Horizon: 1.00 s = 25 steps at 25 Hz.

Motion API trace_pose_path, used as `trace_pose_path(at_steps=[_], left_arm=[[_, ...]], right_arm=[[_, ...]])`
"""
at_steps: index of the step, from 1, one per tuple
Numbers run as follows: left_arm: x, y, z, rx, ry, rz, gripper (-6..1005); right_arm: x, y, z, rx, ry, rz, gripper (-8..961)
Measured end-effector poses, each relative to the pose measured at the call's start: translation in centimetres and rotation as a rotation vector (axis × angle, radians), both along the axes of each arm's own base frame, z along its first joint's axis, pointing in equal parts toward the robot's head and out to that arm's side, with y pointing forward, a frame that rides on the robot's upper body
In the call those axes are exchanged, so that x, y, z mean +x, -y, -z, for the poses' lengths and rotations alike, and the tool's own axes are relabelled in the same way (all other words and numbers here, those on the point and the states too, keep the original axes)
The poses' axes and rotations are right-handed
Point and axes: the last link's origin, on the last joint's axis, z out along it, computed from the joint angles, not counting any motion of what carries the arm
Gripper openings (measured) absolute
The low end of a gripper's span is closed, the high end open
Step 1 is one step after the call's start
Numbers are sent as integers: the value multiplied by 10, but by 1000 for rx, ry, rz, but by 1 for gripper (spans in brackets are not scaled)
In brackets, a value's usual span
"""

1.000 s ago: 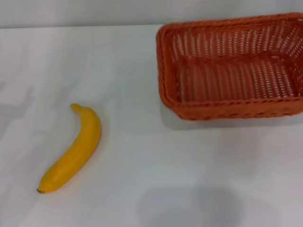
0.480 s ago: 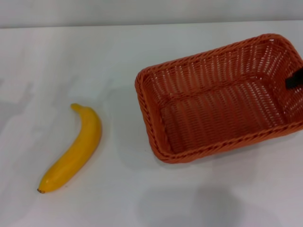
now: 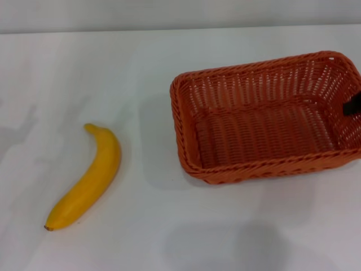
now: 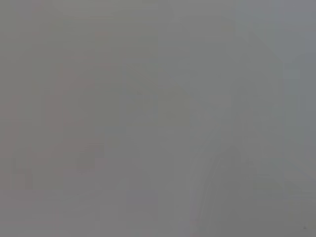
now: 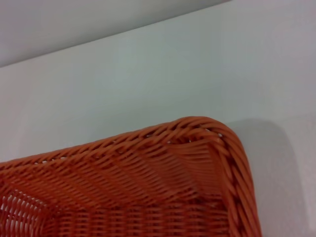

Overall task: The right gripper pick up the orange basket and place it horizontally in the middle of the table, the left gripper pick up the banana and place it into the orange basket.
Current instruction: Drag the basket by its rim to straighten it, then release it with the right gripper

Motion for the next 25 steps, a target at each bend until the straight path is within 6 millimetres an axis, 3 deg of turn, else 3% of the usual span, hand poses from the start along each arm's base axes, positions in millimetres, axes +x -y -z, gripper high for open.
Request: trace_pose_path(at_steps=[4, 15, 20, 25], left_arm=[[1, 1, 1, -1, 2, 4, 887], [2, 1, 4, -19, 14, 11, 887], [1, 2, 5, -36, 38, 12, 887], [3, 5, 1, -100, 59, 43, 887]], right_arm=[[2, 0, -2, -1, 17, -1, 132], [11, 1, -7, -28, 25, -3, 309], [8, -3, -24, 4, 54, -61, 539], [3, -4, -40, 21, 57, -118, 705]])
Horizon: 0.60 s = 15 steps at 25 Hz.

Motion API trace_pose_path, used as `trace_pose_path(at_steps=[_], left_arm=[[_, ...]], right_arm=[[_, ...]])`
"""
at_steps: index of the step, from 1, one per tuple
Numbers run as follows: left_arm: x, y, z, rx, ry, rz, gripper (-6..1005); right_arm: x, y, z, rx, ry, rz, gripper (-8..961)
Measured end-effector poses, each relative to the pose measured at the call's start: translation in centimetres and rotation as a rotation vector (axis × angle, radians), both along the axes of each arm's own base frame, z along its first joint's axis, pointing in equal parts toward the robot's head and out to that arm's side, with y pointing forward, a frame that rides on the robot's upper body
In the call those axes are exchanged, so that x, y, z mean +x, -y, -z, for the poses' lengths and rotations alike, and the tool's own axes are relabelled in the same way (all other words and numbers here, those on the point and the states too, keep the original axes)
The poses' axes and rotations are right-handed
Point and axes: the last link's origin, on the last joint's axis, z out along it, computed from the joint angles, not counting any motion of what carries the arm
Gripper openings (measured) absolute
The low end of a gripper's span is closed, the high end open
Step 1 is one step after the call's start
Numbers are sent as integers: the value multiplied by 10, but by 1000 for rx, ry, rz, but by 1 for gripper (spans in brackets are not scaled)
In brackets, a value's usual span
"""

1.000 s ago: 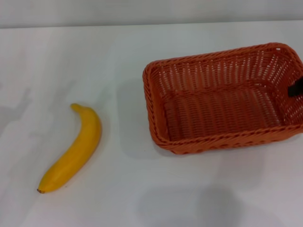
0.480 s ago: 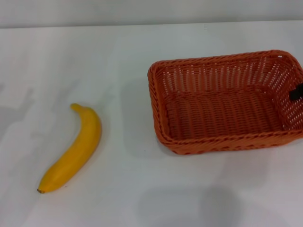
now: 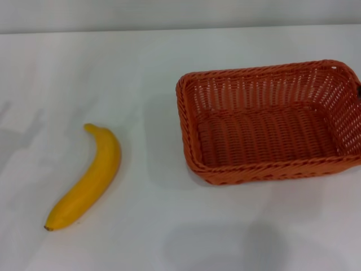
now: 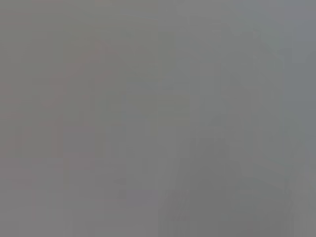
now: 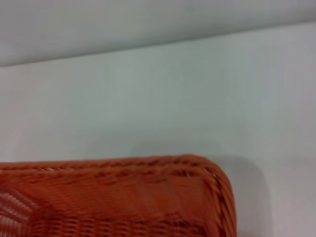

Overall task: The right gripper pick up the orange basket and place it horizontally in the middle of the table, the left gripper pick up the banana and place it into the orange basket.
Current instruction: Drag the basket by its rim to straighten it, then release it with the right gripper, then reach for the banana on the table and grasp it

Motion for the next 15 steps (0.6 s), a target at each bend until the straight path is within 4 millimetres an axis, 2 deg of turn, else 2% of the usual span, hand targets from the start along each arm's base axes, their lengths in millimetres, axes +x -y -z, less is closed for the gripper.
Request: trace_pose_path(at_steps=[1, 4, 10, 11, 15], left_arm=[[1, 1, -2, -17, -3, 10, 887], [5, 3, -8, -97, -2, 37, 887], [13, 3, -22, -276, 35, 42, 887], [19, -1, -31, -377, 70, 22, 887], [35, -14, -44, -553, 78, -38, 887]], right_arm=[[-2, 0, -5, 7, 3, -18, 738], [-7, 0, -19, 38, 24, -72, 756], [-14, 3, -65, 220, 75, -236, 769], [-12, 4, -72, 261, 75, -262, 770], [0, 9, -91, 402, 82, -337, 771]])
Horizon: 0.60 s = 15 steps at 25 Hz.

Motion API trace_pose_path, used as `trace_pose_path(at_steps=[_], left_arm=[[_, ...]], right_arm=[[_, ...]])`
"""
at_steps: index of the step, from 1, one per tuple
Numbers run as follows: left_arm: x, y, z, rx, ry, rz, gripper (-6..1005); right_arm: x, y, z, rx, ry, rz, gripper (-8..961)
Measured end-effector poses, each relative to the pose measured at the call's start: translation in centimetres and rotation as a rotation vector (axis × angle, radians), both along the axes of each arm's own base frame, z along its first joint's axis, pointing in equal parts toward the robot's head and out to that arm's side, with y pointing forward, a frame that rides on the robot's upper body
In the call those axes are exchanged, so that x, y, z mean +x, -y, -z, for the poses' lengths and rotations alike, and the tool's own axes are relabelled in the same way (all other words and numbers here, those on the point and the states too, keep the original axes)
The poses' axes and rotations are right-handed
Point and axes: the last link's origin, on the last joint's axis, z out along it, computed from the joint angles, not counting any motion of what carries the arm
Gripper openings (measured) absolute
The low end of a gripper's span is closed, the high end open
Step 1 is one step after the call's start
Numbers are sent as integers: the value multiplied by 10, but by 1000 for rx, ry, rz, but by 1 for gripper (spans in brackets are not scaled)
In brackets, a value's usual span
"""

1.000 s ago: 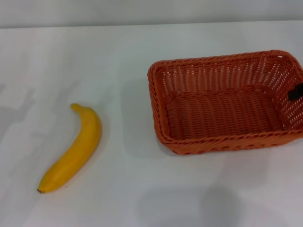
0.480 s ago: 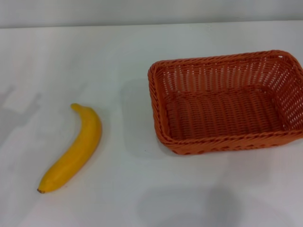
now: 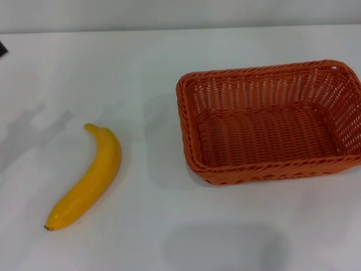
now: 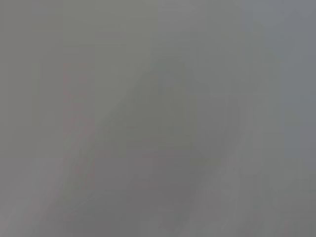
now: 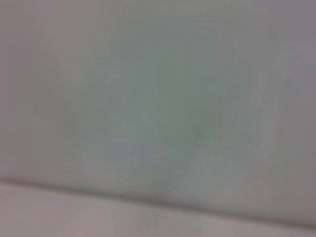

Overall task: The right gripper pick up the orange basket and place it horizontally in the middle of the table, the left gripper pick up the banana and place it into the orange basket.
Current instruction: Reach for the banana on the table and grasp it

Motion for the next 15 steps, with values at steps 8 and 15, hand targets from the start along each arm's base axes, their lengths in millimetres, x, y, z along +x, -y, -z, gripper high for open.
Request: trace_pose_path(at_steps=[8, 15], left_arm=[[50, -43, -16, -393, -107, -131, 886], [85, -75, -18, -708, -347, -321, 886]], right_arm=[[36, 22, -13, 265, 44, -123, 767], [58, 32, -1, 343, 131, -125, 763]])
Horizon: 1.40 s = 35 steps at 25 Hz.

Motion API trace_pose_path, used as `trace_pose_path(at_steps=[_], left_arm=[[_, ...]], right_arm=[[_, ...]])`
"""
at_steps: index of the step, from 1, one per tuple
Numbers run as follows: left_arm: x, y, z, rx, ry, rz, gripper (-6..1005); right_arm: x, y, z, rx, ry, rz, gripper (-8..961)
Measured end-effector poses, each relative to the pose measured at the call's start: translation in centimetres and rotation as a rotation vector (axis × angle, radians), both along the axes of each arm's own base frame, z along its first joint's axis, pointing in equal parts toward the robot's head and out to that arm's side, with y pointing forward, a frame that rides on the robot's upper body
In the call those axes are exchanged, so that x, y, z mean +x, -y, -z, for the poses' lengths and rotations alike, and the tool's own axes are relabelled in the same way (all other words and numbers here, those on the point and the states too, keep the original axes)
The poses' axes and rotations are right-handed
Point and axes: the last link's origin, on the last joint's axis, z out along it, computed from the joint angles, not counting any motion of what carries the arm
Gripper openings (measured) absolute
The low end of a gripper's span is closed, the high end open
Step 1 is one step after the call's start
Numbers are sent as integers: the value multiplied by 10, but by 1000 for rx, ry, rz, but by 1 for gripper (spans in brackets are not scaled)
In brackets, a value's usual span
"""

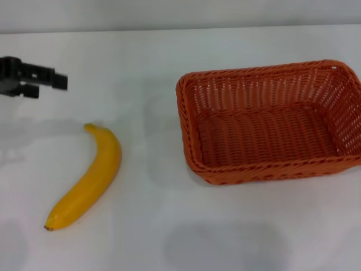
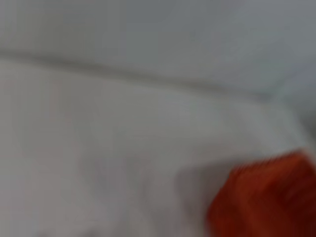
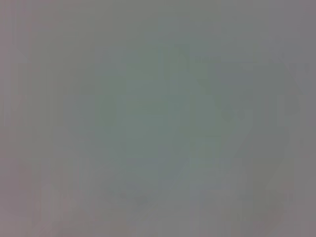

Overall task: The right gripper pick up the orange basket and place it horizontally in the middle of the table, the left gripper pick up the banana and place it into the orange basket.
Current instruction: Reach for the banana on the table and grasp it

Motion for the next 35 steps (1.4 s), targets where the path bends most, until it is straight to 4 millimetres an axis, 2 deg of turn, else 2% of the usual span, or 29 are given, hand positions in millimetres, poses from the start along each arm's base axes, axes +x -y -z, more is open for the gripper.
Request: trace_pose_path(at_steps=[5, 8, 10, 14, 18, 29, 35], left_arm=[[12, -9, -1, -123, -198, -54, 886], [26, -20, 13, -206, -278, -48, 886], [38, -29, 34, -279, -335, -29, 886], [45, -36, 66, -366, -377, -22, 886], [45, -37, 85, -419, -404, -36, 886], [28, -29, 113, -447, -500, -122, 886], [20, -28, 128, -430, -495, -158, 886]], right_arm=[[6, -15, 18, -11, -23, -12, 763], [12, -15, 22, -7, -50, -16, 763], [15, -13, 22, 0, -56, -12, 763], [15, -14, 25, -2, -57, -11, 763], [17, -13, 26, 1, -68, -6, 763], [22, -15, 32, 12, -108, 10, 762], [23, -16, 36, 4, -118, 11, 762]])
